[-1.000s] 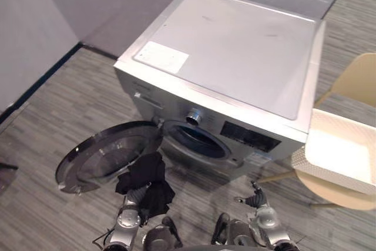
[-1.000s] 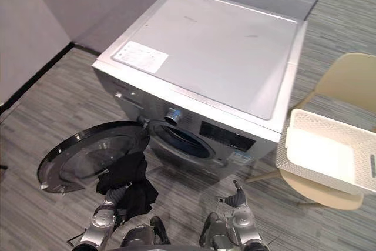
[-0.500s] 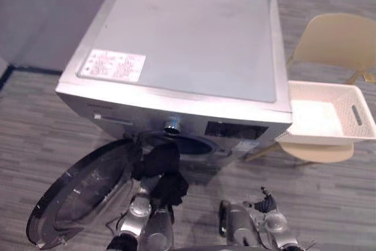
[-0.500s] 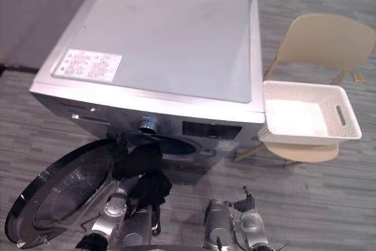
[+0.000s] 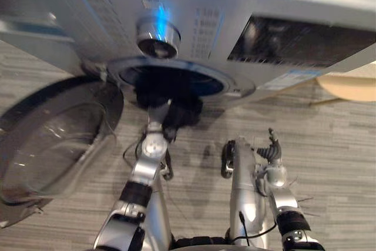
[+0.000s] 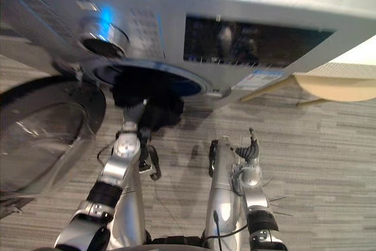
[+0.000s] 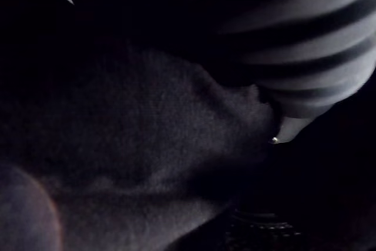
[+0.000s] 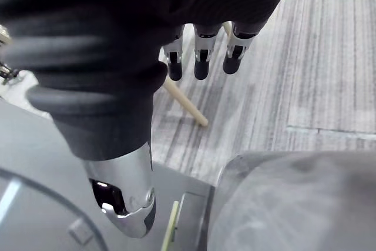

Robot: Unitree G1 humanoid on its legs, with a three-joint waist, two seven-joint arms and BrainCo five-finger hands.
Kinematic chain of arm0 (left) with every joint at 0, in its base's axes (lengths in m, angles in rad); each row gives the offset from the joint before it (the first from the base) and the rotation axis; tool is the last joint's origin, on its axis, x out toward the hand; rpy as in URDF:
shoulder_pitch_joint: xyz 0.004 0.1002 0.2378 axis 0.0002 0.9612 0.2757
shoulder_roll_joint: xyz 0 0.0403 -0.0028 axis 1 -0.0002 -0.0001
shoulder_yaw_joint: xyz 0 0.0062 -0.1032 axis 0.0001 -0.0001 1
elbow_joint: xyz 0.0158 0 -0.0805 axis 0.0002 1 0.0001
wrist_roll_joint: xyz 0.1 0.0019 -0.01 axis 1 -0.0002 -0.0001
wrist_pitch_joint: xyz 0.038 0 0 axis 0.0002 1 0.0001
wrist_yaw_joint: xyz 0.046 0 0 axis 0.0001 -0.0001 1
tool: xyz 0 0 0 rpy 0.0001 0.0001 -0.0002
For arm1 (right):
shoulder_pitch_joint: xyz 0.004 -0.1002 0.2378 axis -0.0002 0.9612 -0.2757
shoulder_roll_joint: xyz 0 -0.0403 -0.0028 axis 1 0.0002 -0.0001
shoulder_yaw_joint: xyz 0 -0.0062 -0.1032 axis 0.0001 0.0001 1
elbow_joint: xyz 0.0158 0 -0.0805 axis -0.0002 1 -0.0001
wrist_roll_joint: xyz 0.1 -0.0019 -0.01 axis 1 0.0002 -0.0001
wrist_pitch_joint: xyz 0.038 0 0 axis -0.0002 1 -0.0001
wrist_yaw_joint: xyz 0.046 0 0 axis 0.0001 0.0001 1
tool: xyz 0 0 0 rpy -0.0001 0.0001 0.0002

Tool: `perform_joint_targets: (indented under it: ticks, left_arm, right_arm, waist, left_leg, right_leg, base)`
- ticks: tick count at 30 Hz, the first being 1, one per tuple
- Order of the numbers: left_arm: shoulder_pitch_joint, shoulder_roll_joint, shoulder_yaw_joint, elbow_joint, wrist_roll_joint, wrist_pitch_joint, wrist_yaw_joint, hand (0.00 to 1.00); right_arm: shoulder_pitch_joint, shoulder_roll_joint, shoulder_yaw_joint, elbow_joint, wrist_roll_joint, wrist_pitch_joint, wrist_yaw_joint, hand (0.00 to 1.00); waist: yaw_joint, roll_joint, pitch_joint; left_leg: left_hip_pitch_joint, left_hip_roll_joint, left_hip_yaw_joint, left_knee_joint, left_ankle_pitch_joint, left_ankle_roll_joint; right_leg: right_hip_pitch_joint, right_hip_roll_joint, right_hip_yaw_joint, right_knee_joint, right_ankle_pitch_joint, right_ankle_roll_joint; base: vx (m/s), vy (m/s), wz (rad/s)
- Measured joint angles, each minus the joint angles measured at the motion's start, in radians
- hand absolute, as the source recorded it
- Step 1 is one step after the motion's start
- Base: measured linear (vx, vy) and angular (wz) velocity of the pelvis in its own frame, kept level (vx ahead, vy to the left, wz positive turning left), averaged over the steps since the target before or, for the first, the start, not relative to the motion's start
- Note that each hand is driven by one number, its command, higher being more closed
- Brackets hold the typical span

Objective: Pick up the laundry basket with both hands and put the clothes into the washing machine.

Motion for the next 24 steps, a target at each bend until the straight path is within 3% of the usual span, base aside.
perform_joint_targets:
  ticks: [4, 10, 13, 14, 19, 24]
  left_arm:
    - [-0.198, 0.056, 0.002, -0.019, 0.002, 0.010, 0.058, 1.00]
    - [-0.558, 0.219, -0.011, -0.019, 0.024, 0.042, 0.163, 1.00]
    - [-0.766, 0.295, -0.078, 0.018, 0.122, 0.063, 0.217, 1.00]
    - [-0.790, 0.300, -0.083, 0.026, 0.134, 0.068, 0.223, 0.00]
    - [-0.913, 0.342, -0.102, 0.173, 0.224, 0.122, 0.230, 0.00]
    - [-0.922, 0.343, -0.100, 0.294, 0.312, 0.173, 0.149, 0.00]
  right_arm:
    - [-0.003, 0.008, 0.000, -0.102, 0.019, -0.027, -0.001, 0.00]
    - [-0.050, 0.008, -0.020, -0.210, 0.038, -0.078, -0.001, 0.00]
    - [-0.066, 0.015, -0.025, -0.244, 0.045, -0.107, -0.001, 0.00]
    - [-0.066, 0.017, -0.024, -0.249, 0.045, -0.112, -0.001, 0.00]
    - [-0.067, 0.020, -0.024, -0.286, 0.055, -0.145, 0.003, 0.00]
    - [-0.067, 0.014, -0.030, -0.286, 0.056, -0.164, 0.012, 0.00]
  waist:
    - [-0.006, -0.008, 0.004]
    - [-0.037, -0.025, 0.013]
    - [-0.047, -0.049, 0.024]
    - [-0.049, -0.053, 0.026]
    - [-0.061, -0.064, 0.039]
    - [-0.061, -0.063, 0.040]
  left_leg:
    - [-0.145, 0.025, -0.031, 0.106, -0.005, -0.002]
    - [-0.329, 0.025, -0.066, 0.211, -0.001, -0.006]
    - [-0.390, 0.023, -0.078, 0.232, 0.003, -0.008]
    - [-0.395, 0.023, -0.078, 0.234, 0.003, -0.008]
    - [-0.431, 0.018, -0.079, 0.238, 0.003, -0.008]
    - [-0.437, 0.007, -0.082, 0.238, 0.005, -0.011]
  right_leg:
    - [-0.145, 0.018, 0.010, 0.118, -0.020, -0.018]
    - [-0.326, 0.024, 0.016, 0.243, -0.033, -0.025]
    - [-0.383, 0.025, 0.014, 0.266, -0.033, -0.026]
    - [-0.389, 0.025, 0.015, 0.268, -0.033, -0.026]
    - [-0.424, 0.024, 0.016, 0.274, -0.034, -0.025]
    - [-0.429, 0.013, 0.014, 0.285, -0.041, -0.027]
  base:
    - [-0.08, -0.127, -0.08]
    - [-0.03, -0.092, 0.01]
    - [0.04, -0.043, -0.02]
    - [0.04, -0.024, -0.02]
    - [0.03, -0.014, 0.00]
    - [0.03, -0.017, 0.07]
